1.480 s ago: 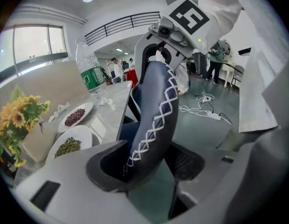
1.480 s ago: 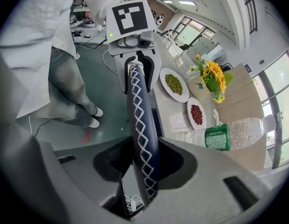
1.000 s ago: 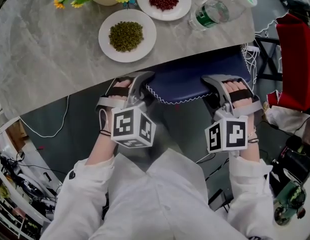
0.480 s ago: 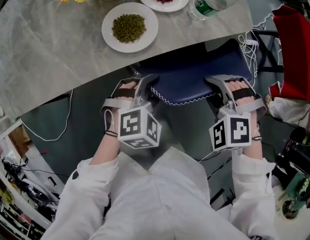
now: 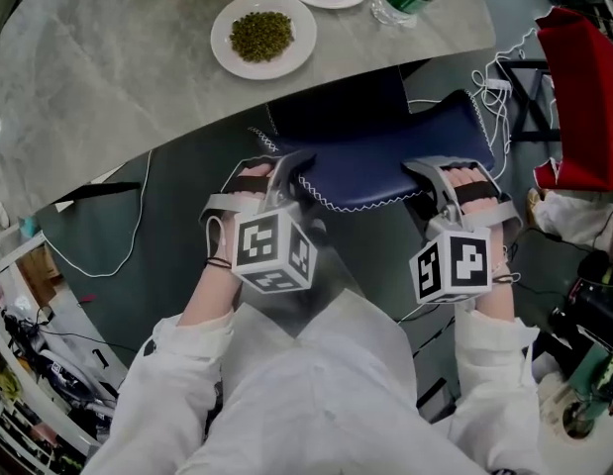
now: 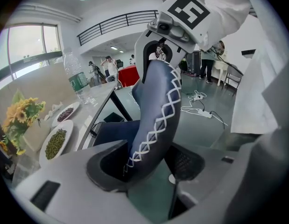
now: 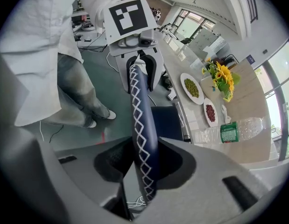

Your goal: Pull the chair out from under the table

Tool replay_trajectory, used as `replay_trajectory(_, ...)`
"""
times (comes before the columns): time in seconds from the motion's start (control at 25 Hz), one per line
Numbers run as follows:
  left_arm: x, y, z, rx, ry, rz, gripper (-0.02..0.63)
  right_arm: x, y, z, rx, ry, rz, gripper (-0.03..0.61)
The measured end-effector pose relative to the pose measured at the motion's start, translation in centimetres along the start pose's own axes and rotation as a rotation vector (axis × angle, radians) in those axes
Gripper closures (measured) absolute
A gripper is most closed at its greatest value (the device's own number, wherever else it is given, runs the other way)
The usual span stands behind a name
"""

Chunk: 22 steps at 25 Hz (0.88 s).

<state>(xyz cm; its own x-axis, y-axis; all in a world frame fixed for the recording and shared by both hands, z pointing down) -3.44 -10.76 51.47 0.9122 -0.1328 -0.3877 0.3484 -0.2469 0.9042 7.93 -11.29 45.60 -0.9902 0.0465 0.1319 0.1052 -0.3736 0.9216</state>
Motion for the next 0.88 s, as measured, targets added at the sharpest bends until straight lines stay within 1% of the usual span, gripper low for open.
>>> replay_trajectory(0.12, 0.2, -0.2, -1.4, 0.001, -0.004, 0.004, 0.365, -0.4, -0.5, 1.3, -0.01, -0.011, -0.008, 0.457)
replay_trajectory(0.36, 0.3, -0.9, -5.5, 0.017, -0.04, 0.017, 0.364, -1.1, -1.9, 4.9, -0.043, -0.037, -0.04, 0.457)
replay_trajectory(0.56, 0.1, -1.4, -9.1, 0.034, -0.058, 0.053, 0.365, -1.2, -2.8, 8.4, -0.079, -0.068, -0.061, 0.458)
replay_trajectory(0.76, 1.3, -1.6, -11.8, 0.028, -0.086, 0.076, 0.365, -2.8, -3.6, 10.6, -0.073, -0.079, -0.074, 0.459)
replay_trajectory(0.88, 1.6, -2.1, -14.0, 0.011, -0.09, 0.087, 0.365, -3.3, -4.5, 12.5, -0.05, -0.089, -0.08, 0.459)
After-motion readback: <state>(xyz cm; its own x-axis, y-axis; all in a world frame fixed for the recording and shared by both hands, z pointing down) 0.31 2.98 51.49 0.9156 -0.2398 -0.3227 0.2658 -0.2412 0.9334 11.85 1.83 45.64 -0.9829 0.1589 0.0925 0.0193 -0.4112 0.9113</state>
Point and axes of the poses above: the fingertips, and each gripper's own axes: y forward along the fingers, z to its left, x out of its top, the point moved 3 cm from there along -y, backward along the fingers, and after that the axes turned 15 degrees about z, right-handed, at the moved point
